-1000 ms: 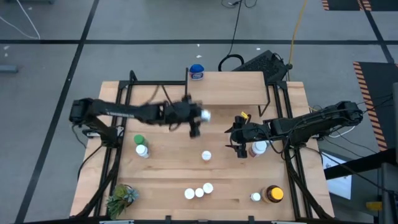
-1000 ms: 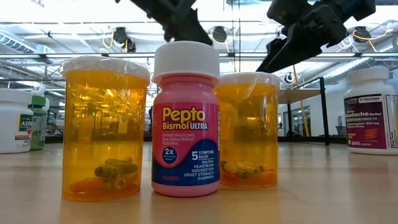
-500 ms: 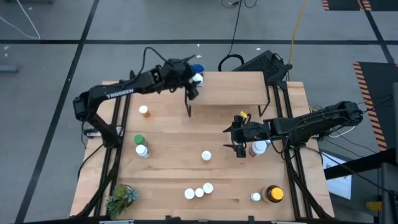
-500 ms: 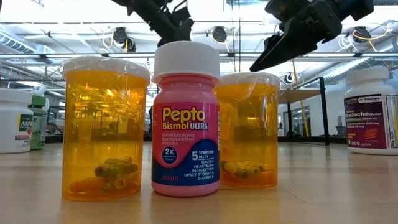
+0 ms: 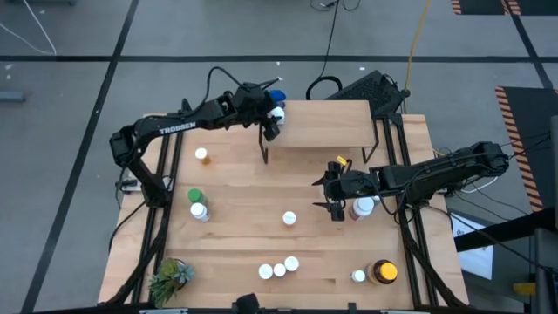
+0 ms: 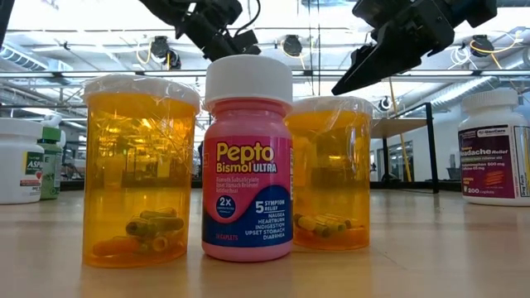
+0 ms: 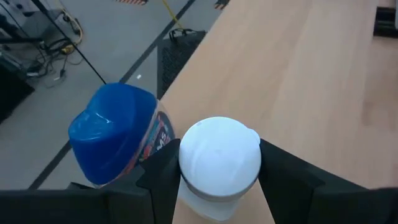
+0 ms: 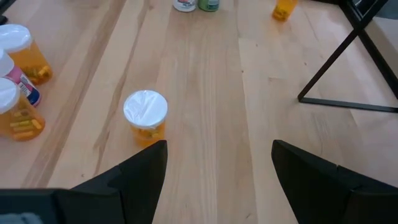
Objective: Pick and place medicine bottles onto shelf by color
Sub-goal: Put the white bottle on the shelf
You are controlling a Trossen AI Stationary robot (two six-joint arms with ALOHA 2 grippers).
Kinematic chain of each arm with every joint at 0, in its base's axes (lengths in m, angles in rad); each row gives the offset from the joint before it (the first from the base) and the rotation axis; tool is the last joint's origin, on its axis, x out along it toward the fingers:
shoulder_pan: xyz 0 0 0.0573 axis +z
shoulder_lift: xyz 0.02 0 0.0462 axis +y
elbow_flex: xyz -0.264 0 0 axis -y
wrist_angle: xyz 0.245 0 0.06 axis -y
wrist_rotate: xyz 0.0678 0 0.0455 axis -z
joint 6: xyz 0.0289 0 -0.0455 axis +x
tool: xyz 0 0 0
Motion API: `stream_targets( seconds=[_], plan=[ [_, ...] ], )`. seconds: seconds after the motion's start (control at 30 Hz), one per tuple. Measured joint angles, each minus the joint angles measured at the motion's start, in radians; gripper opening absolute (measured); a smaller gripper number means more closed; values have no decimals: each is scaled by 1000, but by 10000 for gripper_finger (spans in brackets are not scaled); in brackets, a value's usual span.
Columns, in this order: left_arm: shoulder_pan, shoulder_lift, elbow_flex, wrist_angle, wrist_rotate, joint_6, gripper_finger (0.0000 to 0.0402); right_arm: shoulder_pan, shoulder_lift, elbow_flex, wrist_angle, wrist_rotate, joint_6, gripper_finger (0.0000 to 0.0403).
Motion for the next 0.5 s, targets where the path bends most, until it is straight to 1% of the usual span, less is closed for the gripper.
stream_targets(
  seconds=[0.27,0.5],
  plan=[
    [34,10,1,0,-7,-16,201,0,0,0,1,0,0,286],
    [44,11,1,-6,24,-25,244,0,0,0,1,0,-4,286]
  ],
)
